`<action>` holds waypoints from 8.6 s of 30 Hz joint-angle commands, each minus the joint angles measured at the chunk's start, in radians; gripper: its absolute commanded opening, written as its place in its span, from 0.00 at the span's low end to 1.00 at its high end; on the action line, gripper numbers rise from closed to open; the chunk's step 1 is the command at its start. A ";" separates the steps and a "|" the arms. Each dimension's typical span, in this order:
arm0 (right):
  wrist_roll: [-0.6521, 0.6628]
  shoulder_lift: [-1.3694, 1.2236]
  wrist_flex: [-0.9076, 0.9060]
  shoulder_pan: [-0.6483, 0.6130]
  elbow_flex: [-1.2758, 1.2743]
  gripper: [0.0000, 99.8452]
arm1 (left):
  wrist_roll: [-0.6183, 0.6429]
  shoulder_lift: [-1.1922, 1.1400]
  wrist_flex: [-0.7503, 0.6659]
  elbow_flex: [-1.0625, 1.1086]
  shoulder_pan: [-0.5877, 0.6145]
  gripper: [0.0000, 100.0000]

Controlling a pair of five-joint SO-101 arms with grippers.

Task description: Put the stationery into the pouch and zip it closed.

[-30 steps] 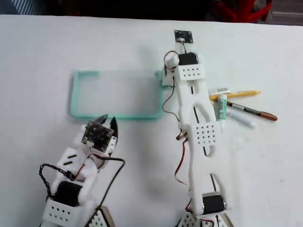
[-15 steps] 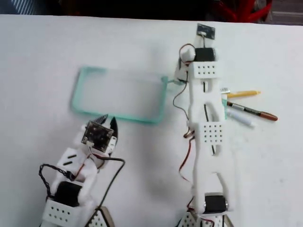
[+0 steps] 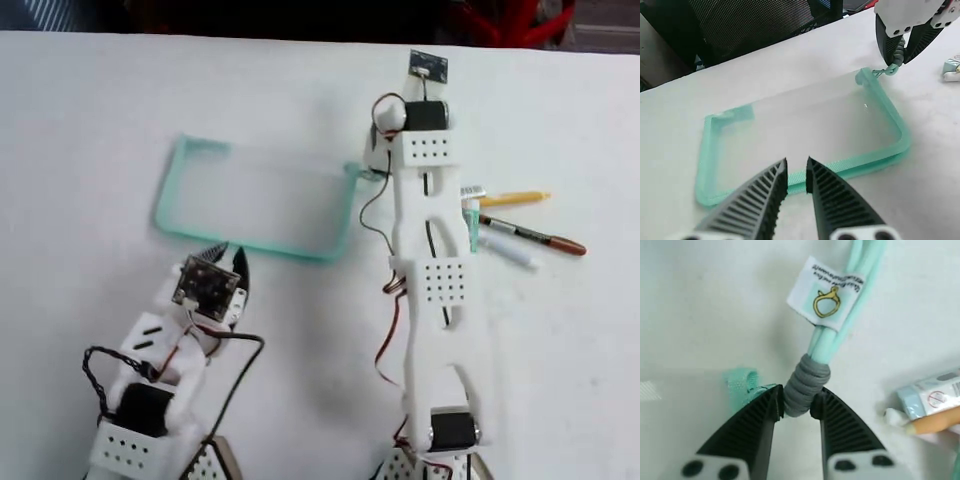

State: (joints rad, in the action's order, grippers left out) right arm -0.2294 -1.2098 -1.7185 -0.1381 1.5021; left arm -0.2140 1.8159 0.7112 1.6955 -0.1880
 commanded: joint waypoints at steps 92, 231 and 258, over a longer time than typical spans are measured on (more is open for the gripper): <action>0.138 1.785 0.351 -0.205 -1.011 0.02 | -0.002 0.005 0.006 -0.003 -0.015 0.09; 0.206 1.753 0.240 -0.360 -1.011 0.02 | 0.206 0.010 0.318 -0.603 -0.054 0.29; 0.315 1.670 0.206 -0.578 -1.010 0.02 | 0.249 0.010 0.295 -0.548 -0.143 0.29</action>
State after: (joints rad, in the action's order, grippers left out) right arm 0.0683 0.4289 -1.4991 -0.7196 0.4603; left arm 0.0345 1.8297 1.0319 1.1538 -0.3859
